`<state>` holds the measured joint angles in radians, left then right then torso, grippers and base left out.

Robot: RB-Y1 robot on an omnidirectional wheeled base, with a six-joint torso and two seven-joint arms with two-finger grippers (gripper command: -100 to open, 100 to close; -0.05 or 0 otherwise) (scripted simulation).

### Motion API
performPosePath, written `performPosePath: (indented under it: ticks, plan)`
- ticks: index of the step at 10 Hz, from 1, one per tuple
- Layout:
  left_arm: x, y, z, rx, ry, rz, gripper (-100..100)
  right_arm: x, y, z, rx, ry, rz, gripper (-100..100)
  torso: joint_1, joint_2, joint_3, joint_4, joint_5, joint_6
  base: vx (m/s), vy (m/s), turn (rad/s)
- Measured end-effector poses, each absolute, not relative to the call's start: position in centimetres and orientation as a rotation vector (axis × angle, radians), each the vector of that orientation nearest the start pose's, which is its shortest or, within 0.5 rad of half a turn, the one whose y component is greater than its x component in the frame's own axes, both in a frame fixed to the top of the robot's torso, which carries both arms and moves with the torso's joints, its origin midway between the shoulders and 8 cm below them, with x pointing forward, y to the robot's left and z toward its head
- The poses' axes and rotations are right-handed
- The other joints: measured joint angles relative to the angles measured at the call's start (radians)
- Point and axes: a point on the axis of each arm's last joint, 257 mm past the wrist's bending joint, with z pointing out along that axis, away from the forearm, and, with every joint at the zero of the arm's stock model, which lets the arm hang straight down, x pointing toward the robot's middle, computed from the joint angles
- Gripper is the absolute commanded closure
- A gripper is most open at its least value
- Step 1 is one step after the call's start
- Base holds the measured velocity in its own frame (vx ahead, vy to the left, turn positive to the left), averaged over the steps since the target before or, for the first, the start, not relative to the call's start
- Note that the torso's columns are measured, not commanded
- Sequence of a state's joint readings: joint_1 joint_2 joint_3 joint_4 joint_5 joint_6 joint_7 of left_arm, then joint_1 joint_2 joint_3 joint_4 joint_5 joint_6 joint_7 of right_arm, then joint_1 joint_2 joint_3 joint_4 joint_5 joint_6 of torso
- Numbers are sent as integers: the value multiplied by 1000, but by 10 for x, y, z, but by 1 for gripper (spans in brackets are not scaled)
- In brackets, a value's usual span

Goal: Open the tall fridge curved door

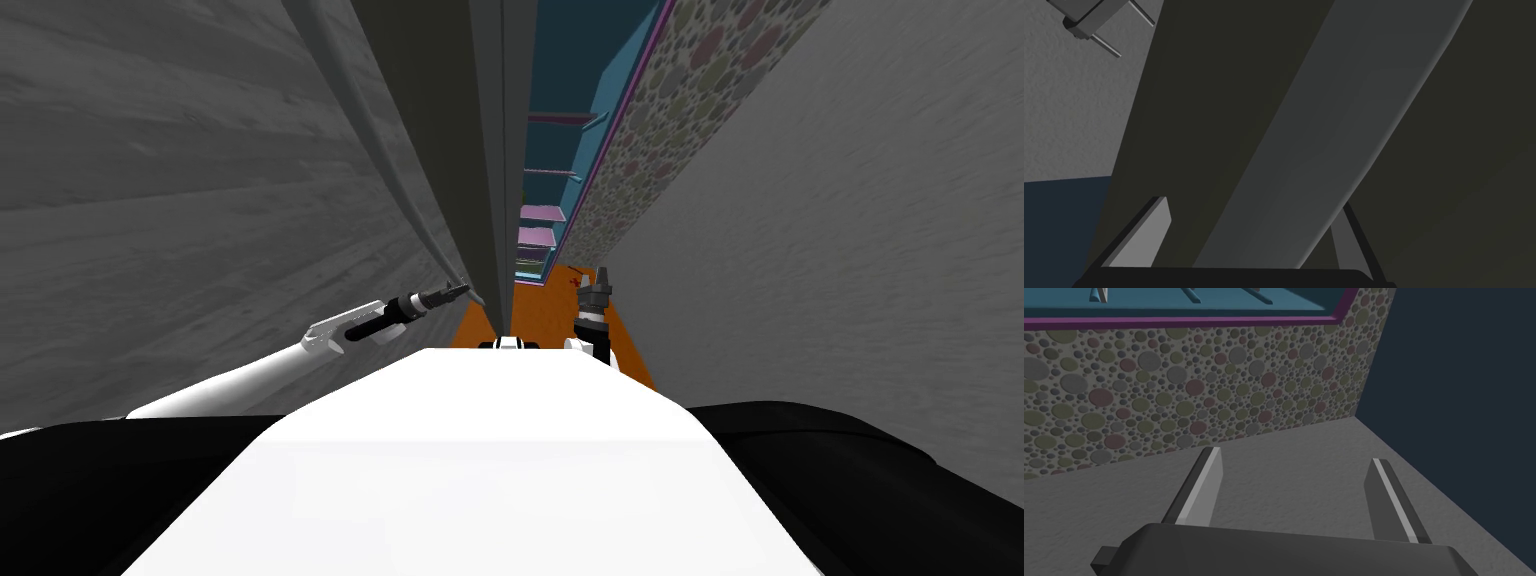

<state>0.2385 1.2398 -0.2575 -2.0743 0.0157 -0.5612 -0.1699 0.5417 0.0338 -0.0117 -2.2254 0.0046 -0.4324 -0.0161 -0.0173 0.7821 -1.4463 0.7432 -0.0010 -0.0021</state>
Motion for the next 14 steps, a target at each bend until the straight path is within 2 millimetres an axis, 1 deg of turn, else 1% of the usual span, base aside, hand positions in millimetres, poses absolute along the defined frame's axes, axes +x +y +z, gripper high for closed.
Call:
performPosePath:
  ticks: [1,2,4,5,6,7,10,12,14]
  plan:
    - [363,181,-84,408,1562,-1078,100,358,-296,-28,814,686,1248,0,6,-6,-5,4,-2,3,-54,281,-449]
    - [364,186,-85,370,1557,-1062,100,358,-296,-28,814,686,1247,0,15,-13,-11,7,-1,0,-72,263,-420]
    - [362,191,-85,325,1549,-1047,100,358,-296,-28,814,686,1247,0,15,-20,-16,5,-2,-2,-126,308,-465]
    - [361,196,-85,292,1539,-1034,100,358,-296,-28,814,686,1247,0,13,-22,-17,5,-2,-1,-101,231,-304]
    - [361,198,-84,277,1534,-1024,-100,358,-296,-28,815,686,1247,0,8,-26,-19,3,-3,-2,-37,67,-6]
    - [361,197,-79,277,1533,-1027,-100,358,-296,-28,815,686,1247,0,6,-30,-23,1,-6,-5,19,-50,133]
    - [361,196,-68,280,1549,-1033,-100,358,-296,-28,815,686,1247,0,9,-26,-20,5,-4,3,6,-27,78]
    - [361,193,-58,287,1552,-1042,-100,358,-296,-28,815,686,1247,0,6,-24,-19,6,-5,3,-4,1,36]
    - [359,188,-55,290,1553,-1047,-100,358,-296,-28,815,686,1247,0,1,-22,-17,7,-7,4,-1,-9,60]
